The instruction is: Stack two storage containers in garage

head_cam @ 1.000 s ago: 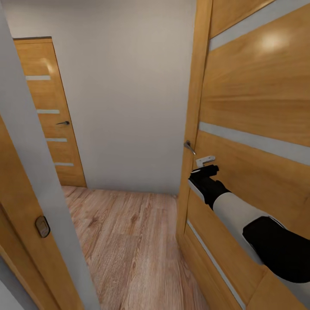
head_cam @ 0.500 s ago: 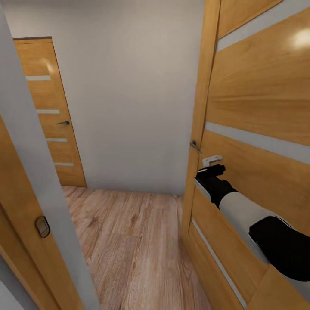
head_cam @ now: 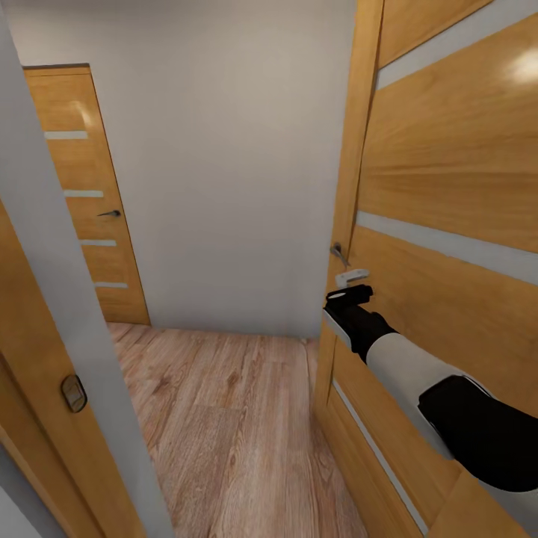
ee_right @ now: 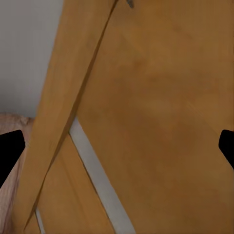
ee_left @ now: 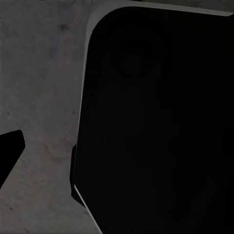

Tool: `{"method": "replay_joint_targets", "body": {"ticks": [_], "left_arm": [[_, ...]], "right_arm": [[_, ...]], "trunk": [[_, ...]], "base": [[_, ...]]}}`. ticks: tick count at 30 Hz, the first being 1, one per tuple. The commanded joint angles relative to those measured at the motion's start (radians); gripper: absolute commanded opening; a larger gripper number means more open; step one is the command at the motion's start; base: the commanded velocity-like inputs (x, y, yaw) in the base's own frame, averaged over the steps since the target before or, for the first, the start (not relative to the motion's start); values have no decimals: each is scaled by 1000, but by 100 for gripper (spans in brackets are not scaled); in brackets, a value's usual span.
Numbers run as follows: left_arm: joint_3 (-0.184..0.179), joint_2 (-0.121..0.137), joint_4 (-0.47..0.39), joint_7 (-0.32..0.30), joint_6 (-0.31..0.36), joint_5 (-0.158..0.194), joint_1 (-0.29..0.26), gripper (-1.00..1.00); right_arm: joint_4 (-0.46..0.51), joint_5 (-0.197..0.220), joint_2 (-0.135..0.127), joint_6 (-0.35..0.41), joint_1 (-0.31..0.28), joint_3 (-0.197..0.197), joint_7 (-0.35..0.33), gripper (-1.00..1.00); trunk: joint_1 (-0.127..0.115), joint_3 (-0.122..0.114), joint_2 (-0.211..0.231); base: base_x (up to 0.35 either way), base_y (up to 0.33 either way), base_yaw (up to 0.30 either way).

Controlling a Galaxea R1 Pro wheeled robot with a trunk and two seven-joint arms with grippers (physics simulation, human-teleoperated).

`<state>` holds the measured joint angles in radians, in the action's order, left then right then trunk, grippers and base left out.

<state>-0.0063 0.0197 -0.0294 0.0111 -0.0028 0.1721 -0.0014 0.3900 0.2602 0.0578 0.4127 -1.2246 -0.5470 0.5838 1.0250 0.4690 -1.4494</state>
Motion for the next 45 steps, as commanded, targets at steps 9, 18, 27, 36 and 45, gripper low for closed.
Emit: {"method": "replay_joint_targets", "body": {"ticks": [9,18,27,36,45], "left_arm": [[-1,0,-3,1,0,7,0,100],[-1,-3,-27,1,0,7,0,100],[-1,-3,-30,1,0,7,0,100],[-1,-2,-30,1,0,7,0,100],[-1,-3,-30,1,1,8,0,100]], "right_arm": [[1,10,0,6,-1,-8,5,100],[1,10,8,6,-1,-8,5,100],[1,10,8,5,-1,-8,5,100],[1,9,8,6,-1,-8,5,100],[1,10,8,6,-1,-8,4,100]], "trunk": [[0,1,-1],[0,1,-1],[0,1,-1],[0,1,-1],[0,1,-1]], "base": [[49,-24,0],[153,-96,0],[6,-3,0],[0,0,0],[0,0,0]]}}
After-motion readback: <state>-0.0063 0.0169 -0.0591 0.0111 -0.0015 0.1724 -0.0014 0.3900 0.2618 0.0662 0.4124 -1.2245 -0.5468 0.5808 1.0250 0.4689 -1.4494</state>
